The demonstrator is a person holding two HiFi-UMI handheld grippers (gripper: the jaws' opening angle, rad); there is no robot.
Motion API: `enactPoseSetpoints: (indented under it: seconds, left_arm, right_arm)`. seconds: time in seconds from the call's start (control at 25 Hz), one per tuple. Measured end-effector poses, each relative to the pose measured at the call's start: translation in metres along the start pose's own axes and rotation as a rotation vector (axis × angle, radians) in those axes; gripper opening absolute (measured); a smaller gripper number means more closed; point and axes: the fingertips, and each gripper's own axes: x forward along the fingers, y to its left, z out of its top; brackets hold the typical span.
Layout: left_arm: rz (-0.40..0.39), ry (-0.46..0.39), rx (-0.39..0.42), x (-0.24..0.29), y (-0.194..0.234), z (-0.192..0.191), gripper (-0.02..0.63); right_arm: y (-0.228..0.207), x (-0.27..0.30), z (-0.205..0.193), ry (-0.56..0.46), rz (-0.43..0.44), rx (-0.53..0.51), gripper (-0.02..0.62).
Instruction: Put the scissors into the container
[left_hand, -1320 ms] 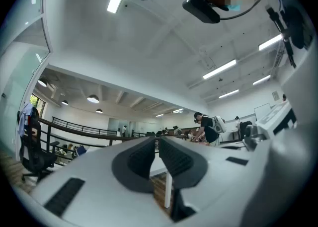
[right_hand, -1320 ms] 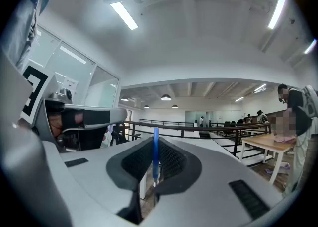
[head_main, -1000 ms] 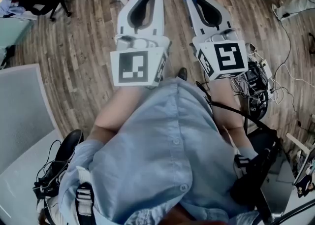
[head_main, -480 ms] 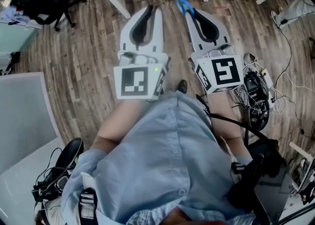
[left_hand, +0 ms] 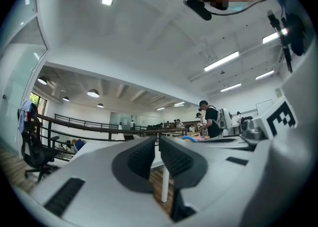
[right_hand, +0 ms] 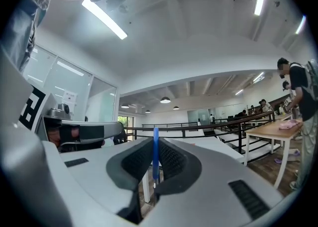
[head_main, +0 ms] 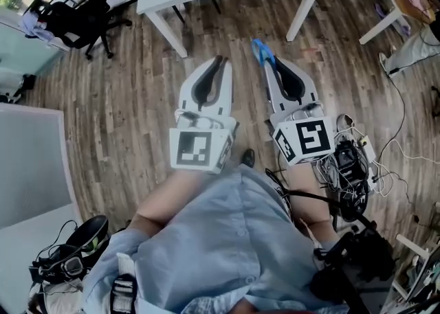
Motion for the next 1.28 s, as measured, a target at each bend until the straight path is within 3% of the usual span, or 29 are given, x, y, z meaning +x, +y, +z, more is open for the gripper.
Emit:
enactPoseSetpoints:
  seconds: [0.36,0.84,1.28]
  left_arm:
    - [0.006,0.004,-0.024,0.076,0.066,-0.021,0.040]
    - [0.006,-0.078,-0.081,0.179,0.178,0.000,0.040]
    - [0.001,-0.068,-0.078,0.224,0.223,-0.016,0.040]
  right_arm:
    - [-0.025,0.089,-0.016,0.045,0.007,-0.012,0.038]
    - [-0.049,0.240,-0.001,0.025,-0.001,-0.060,0.038]
    - [-0.063,0.298,-0.003,0.035,-0.015,-0.066,0.038]
